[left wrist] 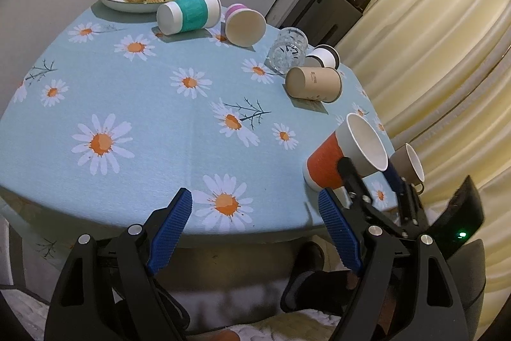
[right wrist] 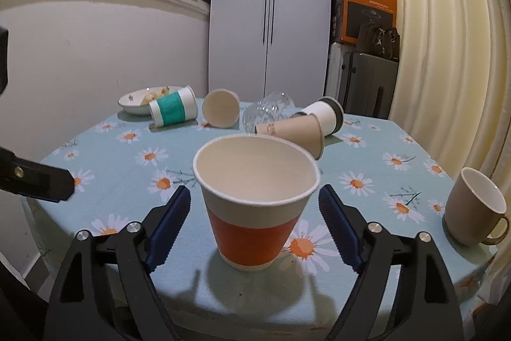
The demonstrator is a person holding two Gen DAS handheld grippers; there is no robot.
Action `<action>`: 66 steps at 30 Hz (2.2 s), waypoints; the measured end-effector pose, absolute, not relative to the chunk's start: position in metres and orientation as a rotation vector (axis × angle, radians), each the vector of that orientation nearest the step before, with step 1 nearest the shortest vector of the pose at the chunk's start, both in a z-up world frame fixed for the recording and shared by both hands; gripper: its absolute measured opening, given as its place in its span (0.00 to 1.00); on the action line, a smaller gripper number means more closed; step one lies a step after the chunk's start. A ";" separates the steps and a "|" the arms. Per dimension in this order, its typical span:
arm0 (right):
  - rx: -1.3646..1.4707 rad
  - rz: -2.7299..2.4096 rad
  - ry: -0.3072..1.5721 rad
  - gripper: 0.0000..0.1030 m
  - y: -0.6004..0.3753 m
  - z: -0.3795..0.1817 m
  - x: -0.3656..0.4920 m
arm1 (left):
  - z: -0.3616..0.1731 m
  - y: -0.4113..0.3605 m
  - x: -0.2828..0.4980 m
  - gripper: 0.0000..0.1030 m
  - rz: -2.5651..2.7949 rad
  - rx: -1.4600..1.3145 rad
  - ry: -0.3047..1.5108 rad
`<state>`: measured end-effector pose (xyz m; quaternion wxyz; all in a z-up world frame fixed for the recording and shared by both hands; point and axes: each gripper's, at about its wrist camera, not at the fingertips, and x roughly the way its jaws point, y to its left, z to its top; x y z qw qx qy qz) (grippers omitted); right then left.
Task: Flip cup upright
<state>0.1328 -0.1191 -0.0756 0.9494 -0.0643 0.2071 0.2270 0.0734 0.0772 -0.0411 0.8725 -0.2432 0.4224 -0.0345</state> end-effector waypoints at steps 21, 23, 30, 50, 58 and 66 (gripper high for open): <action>-0.049 0.581 0.357 0.95 -0.204 0.015 0.063 | -0.005 0.042 0.038 0.80 -0.049 -0.305 0.669; -0.068 0.589 0.351 0.95 -0.211 0.021 0.059 | -0.002 0.033 0.031 0.92 -0.051 -0.273 0.641; -0.112 0.597 0.376 0.95 -0.232 0.021 0.053 | 0.000 0.003 0.011 0.93 -0.073 -0.171 0.602; -0.104 0.515 0.480 0.95 -0.248 -0.002 0.051 | -0.002 -0.027 -0.011 0.93 -0.103 -0.107 0.568; -0.107 0.512 0.496 0.95 -0.245 -0.004 0.055 | -0.003 -0.028 -0.011 0.93 -0.106 -0.104 0.568; -0.117 0.508 0.501 0.95 -0.241 -0.006 0.055 | -0.003 -0.030 -0.010 0.93 -0.113 -0.098 0.574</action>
